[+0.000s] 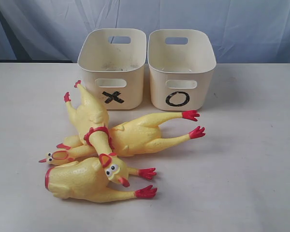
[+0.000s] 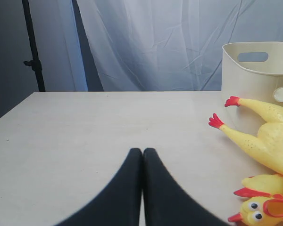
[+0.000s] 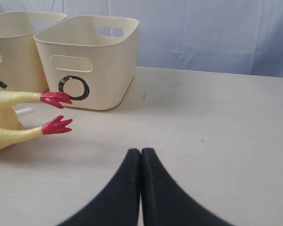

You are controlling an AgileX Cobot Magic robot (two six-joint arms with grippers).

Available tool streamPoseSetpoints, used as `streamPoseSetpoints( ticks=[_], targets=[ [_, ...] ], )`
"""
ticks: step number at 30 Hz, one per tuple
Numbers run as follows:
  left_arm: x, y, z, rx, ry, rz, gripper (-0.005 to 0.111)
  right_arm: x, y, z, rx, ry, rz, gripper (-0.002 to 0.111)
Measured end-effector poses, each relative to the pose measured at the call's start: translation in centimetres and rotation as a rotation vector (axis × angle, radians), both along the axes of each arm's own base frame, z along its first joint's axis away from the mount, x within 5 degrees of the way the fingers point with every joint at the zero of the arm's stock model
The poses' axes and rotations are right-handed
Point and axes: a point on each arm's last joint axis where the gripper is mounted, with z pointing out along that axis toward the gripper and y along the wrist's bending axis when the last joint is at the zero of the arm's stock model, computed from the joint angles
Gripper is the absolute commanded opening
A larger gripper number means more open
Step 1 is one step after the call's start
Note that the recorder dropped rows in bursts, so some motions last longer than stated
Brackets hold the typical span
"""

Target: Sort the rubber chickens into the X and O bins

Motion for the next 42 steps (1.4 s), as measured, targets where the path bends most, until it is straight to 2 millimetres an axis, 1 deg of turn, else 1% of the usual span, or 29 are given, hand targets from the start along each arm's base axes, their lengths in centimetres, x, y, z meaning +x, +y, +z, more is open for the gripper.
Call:
streamPoseSetpoints(
  ticks=[13, 17, 21, 27, 30, 39, 42],
  targets=[
    [0.0, 0.0, 0.0, 0.0, 0.0, 0.0, 0.0, 0.0, 0.0, 0.0, 0.0, 0.0, 0.0, -0.001],
    [0.0, 0.0, 0.0, 0.0, 0.0, 0.0, 0.0, 0.0, 0.1, 0.0, 0.025, 0.002, 0.002, -0.001],
    [0.0, 0.0, 0.0, 0.0, 0.0, 0.0, 0.0, 0.0, 0.2, 0.4, 0.096, -0.026, 0.004, -0.001],
    [0.0, 0.0, 0.0, 0.0, 0.0, 0.0, 0.0, 0.1, 0.4, 1.2, 0.247, -0.085, 0.0, -0.001],
    [0.0, 0.0, 0.0, 0.0, 0.0, 0.0, 0.0, 0.2, 0.3, 1.5, 0.281, -0.11, -0.004, -0.001],
    [0.0, 0.0, 0.0, 0.0, 0.0, 0.0, 0.0, 0.2, 0.3, 1.6, 0.309, -0.12, -0.007, -0.001],
    [0.0, 0.0, 0.0, 0.001, 0.0, 0.0, 0.0, 0.2, 0.4, 1.7, 0.382, -0.117, -0.009, -0.001]
  ],
)
